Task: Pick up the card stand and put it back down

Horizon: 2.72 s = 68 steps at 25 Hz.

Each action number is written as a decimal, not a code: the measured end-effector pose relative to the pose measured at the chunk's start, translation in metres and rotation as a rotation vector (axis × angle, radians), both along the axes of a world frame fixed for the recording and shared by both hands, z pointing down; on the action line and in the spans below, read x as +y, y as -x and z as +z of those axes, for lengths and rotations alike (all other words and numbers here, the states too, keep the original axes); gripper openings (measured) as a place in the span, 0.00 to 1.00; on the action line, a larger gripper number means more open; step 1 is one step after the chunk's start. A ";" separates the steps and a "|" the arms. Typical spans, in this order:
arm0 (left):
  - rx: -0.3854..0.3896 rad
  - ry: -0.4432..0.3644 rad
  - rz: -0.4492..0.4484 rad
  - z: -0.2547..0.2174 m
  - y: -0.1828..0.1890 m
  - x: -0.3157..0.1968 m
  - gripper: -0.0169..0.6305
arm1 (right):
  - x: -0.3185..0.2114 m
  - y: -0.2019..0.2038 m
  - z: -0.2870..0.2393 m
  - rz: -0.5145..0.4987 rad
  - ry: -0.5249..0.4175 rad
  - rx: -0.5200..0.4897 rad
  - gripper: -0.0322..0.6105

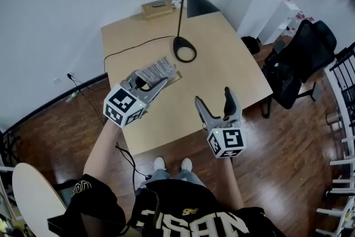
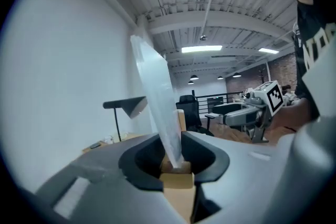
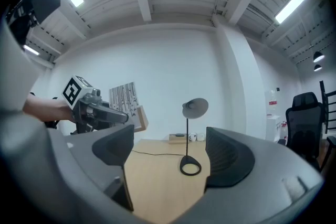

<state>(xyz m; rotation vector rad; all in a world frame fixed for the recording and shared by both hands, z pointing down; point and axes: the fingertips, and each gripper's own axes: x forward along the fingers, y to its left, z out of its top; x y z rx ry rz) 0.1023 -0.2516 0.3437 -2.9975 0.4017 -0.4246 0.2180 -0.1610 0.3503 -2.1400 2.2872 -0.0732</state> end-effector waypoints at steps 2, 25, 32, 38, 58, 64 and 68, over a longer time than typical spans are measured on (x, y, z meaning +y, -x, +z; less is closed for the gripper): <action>0.041 -0.027 -0.078 -0.020 0.018 -0.003 0.19 | 0.000 0.005 -0.013 -0.005 -0.022 0.007 0.72; 0.241 -0.148 -0.627 -0.048 0.106 0.043 0.18 | -0.006 0.031 -0.049 0.000 -0.103 -0.025 0.72; 0.243 -0.133 -0.635 -0.040 0.112 0.056 0.18 | 0.002 0.034 -0.045 -0.004 -0.102 -0.027 0.72; 0.243 -0.097 -0.620 -0.036 0.112 0.055 0.18 | 0.000 0.036 -0.044 -0.009 -0.079 -0.030 0.72; 0.214 -0.063 -0.725 -0.011 0.181 0.078 0.18 | -0.004 0.113 -0.022 -0.181 -0.037 -0.022 0.72; 0.209 -0.014 -0.762 0.008 0.213 0.082 0.18 | -0.014 0.159 -0.009 -0.292 -0.007 -0.008 0.72; 0.181 0.020 -0.769 0.023 0.229 0.085 0.18 | -0.018 0.184 0.000 -0.357 0.015 -0.013 0.70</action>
